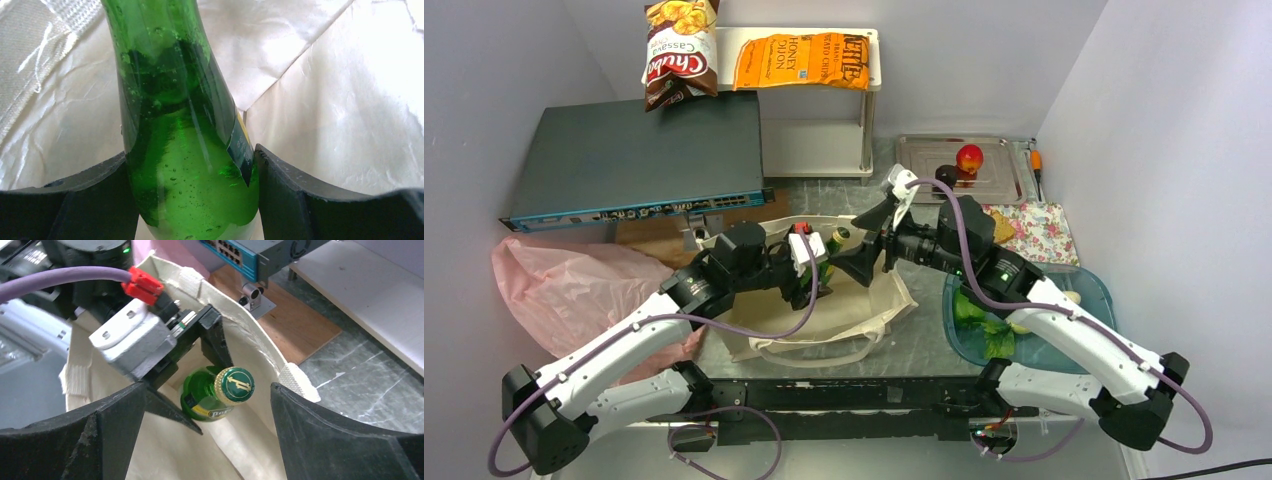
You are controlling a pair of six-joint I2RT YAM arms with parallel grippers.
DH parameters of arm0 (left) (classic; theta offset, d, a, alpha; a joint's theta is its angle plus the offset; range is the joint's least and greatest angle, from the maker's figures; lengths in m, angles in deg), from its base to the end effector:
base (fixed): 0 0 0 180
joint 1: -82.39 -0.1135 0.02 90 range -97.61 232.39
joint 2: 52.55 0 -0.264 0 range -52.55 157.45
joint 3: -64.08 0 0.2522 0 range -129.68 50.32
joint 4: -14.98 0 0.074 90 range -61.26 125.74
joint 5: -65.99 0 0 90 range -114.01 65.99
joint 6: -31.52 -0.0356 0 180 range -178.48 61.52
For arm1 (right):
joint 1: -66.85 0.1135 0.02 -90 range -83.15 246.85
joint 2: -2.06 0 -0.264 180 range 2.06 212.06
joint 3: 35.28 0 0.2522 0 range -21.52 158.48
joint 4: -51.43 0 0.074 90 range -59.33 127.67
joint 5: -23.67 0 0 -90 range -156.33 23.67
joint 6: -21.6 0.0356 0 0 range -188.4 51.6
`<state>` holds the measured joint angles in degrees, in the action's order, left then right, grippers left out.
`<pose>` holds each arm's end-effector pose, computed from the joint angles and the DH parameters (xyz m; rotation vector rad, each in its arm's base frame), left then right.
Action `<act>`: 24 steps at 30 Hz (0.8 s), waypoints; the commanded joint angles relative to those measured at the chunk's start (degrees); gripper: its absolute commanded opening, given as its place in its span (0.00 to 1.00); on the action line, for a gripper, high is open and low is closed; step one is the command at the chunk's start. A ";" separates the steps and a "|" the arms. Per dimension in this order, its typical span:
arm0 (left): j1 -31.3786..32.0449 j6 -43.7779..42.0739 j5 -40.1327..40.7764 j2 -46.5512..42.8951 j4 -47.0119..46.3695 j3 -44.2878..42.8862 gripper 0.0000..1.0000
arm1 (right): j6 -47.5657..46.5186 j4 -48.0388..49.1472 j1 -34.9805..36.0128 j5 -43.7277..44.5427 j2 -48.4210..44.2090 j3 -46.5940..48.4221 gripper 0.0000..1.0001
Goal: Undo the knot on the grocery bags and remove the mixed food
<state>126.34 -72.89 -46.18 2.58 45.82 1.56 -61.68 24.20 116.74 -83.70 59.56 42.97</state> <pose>0.1471 -0.1605 0.3200 1.2008 1.6224 -0.7142 0.1344 0.1761 0.4133 -0.8722 1.5511 0.9836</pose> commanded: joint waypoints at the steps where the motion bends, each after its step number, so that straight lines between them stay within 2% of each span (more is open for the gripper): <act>1: -0.32 6.76 -0.85 -1.92 -11.98 -3.78 0.00 | 7.74 11.67 -0.33 6.87 1.55 -1.60 0.92; 7: -0.27 10.17 -0.27 -2.31 -13.47 -4.75 0.00 | 11.11 16.29 -0.56 11.30 3.67 -2.15 0.84; 13: -0.34 12.48 -0.48 -2.28 -14.03 -5.56 0.00 | 13.51 19.81 -0.58 10.12 5.29 -3.46 0.67; 21: -0.29 13.98 -0.28 -1.59 -14.33 -7.07 0.00 | 13.67 21.77 -0.61 9.02 5.84 -5.77 0.67; 24: -0.31 16.01 -0.78 -1.31 -14.60 -7.56 0.00 | 13.91 22.42 -0.65 9.19 5.99 -6.37 0.59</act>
<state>126.29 -60.10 -45.70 2.58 41.56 -0.75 -48.56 42.27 116.32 -74.19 65.57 37.03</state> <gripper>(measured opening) 0.732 0.639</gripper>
